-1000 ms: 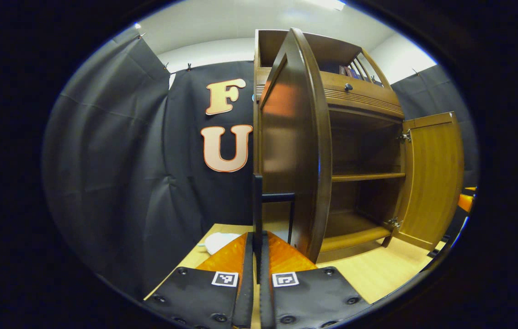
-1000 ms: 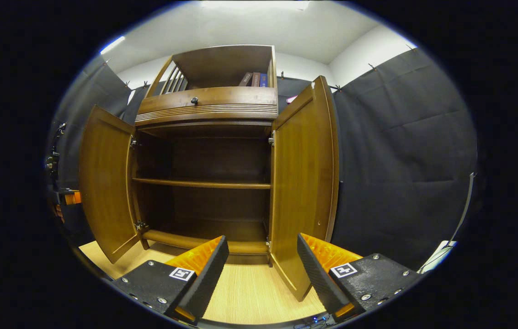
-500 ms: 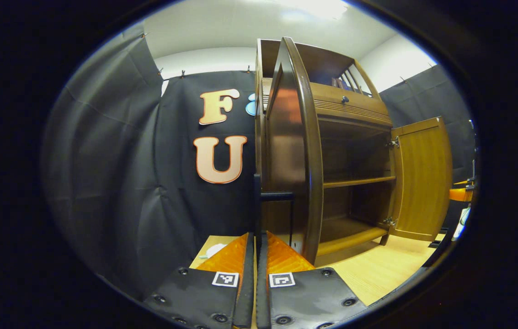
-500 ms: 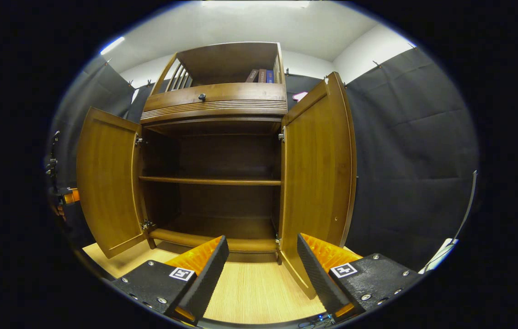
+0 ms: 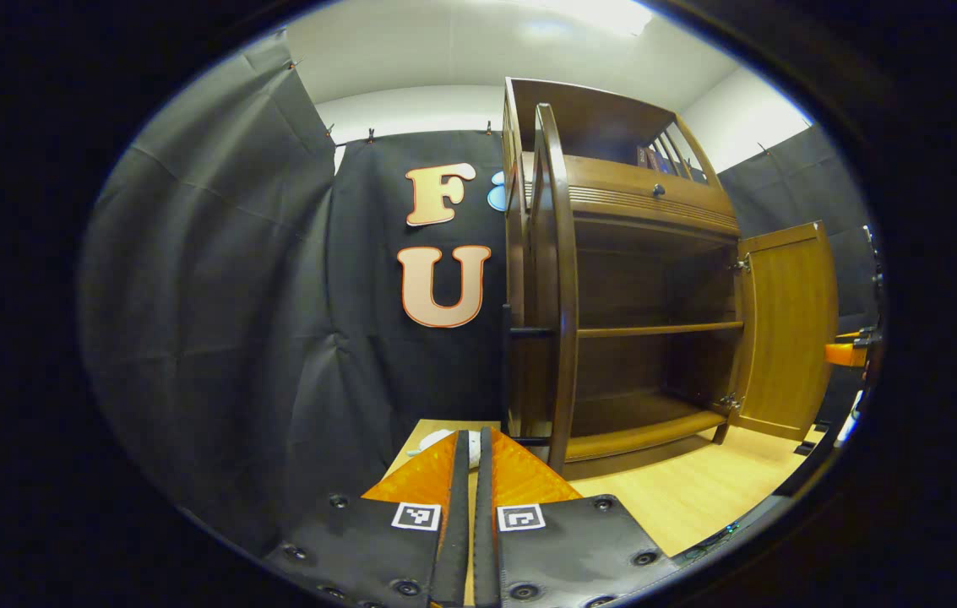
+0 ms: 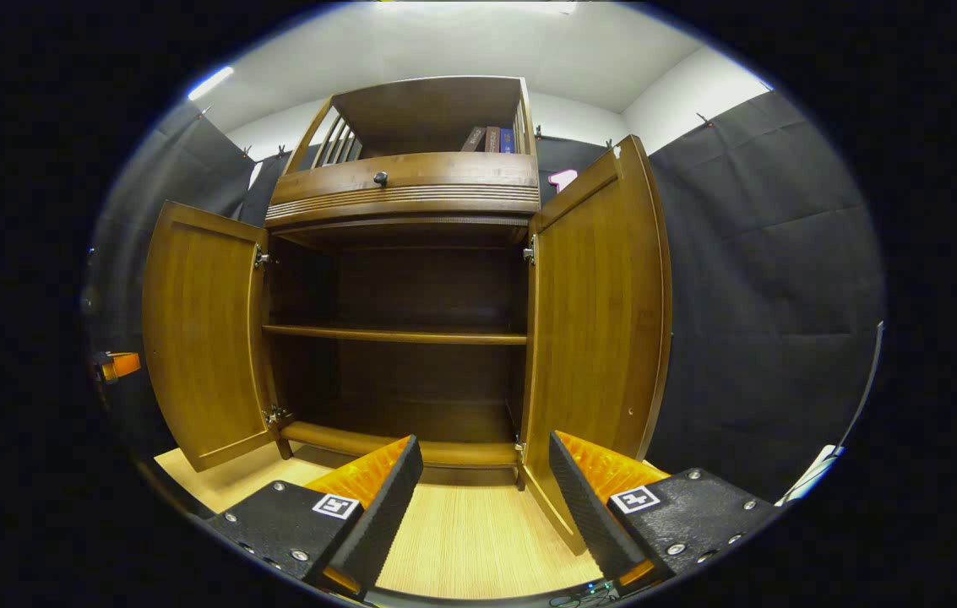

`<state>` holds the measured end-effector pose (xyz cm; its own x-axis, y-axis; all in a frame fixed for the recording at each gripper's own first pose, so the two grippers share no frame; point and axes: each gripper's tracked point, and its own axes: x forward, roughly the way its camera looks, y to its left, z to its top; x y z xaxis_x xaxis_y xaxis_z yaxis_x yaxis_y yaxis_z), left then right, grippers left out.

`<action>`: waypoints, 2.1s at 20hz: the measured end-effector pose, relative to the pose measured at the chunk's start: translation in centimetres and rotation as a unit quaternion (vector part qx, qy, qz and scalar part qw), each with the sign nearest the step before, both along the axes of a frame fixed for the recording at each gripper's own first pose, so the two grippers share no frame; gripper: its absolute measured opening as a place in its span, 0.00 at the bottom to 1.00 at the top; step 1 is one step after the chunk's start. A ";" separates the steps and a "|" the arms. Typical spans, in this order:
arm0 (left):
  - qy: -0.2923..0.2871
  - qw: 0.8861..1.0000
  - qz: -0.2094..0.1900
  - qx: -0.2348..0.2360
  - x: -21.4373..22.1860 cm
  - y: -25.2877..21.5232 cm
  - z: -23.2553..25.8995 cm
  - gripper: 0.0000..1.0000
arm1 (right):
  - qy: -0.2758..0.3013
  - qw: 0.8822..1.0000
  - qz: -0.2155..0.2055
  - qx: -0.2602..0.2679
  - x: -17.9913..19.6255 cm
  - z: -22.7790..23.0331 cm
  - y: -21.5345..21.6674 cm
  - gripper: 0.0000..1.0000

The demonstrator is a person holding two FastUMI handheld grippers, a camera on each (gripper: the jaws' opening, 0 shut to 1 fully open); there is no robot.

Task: Open the right door of the double-door shoe cabinet with the right hand, and open the left door with the left hand.

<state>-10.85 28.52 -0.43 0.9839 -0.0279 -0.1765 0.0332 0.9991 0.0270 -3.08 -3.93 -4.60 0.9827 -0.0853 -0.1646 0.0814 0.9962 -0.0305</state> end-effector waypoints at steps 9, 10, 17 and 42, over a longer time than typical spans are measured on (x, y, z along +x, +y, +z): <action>-0.012 0.998 -0.051 -0.047 1.4 -13.1 3.0 0.11 | -0.010 1.000 0.007 0.013 0.2 0.4 -3.1 0.93; -0.008 0.998 -0.041 -0.050 2.0 -14.1 2.7 0.11 | -0.010 1.000 0.007 0.015 0.0 0.4 -3.6 0.93; -0.017 0.999 -0.026 -0.038 5.9 -22.7 1.1 0.18 | -0.011 0.999 0.019 0.029 -0.5 -0.1 -6.6 0.95; -0.005 1.000 0.011 -0.014 9.3 -26.6 -3.1 0.89 | -0.025 0.999 -0.021 0.026 -1.1 -0.7 -14.4 0.93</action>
